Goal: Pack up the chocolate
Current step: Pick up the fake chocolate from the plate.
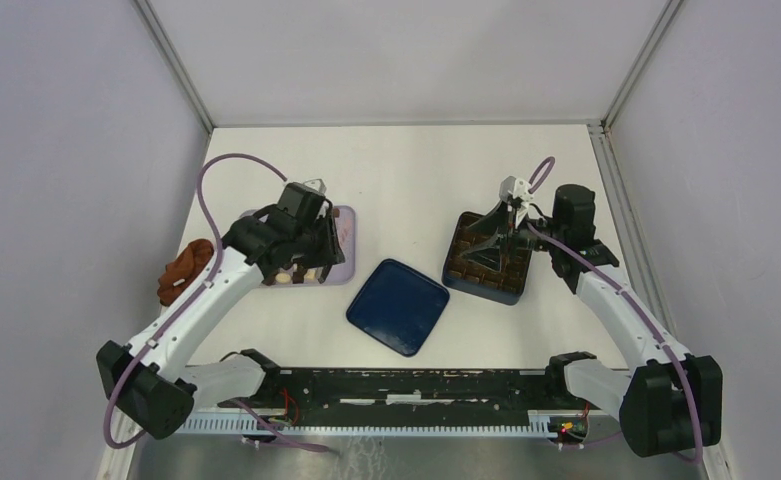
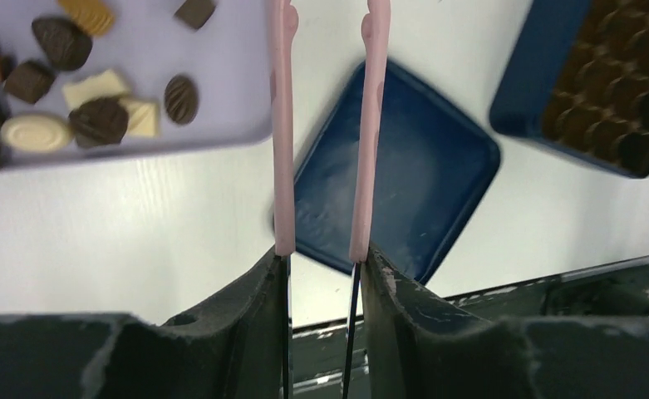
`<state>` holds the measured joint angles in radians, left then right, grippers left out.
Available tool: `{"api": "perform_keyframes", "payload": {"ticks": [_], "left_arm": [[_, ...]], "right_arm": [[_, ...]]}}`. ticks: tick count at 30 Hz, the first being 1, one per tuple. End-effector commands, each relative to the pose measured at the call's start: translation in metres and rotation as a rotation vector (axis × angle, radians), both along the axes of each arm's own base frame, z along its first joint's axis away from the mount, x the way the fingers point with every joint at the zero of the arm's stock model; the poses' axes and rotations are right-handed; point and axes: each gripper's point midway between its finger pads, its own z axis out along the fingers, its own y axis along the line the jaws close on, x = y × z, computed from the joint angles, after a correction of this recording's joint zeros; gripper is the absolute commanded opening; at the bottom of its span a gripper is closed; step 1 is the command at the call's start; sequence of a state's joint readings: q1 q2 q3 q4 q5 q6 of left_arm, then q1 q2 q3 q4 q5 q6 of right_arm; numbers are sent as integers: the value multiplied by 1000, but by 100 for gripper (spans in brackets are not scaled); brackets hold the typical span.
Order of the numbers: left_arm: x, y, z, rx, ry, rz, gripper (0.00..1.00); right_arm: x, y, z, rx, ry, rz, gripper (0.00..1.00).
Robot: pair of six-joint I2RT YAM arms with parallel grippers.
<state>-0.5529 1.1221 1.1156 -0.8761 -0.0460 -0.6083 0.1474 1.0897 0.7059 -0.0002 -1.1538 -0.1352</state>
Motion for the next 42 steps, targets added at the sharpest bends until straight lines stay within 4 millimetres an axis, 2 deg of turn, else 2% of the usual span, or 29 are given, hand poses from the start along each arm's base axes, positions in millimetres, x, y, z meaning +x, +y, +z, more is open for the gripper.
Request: {"api": "perform_keyframes", "payload": {"ticks": [1,5,11,18,26,35,42], "left_arm": [[-11,27,-13,162,72,-22,43],[-8,36,-22,219,104,-36,43],[1,44,-46,243,184,-63,43],[15,44,-56,250,217,-95,43],[20,52,-77,341,303,-164,43],[34,61,-76,407,307,-155,43],[35,64,-88,422,349,-178,43]], "right_arm": [[1,-3,4,-17,-60,-4,69],[1,-3,3,-14,-45,-1,69],[1,-2,0,-15,-31,4,69],[1,-2,-5,-14,-13,8,69],[1,-1,-10,-13,12,16,69],[2,0,-13,-11,27,24,69],[1,0,-14,-10,34,29,68]]}}
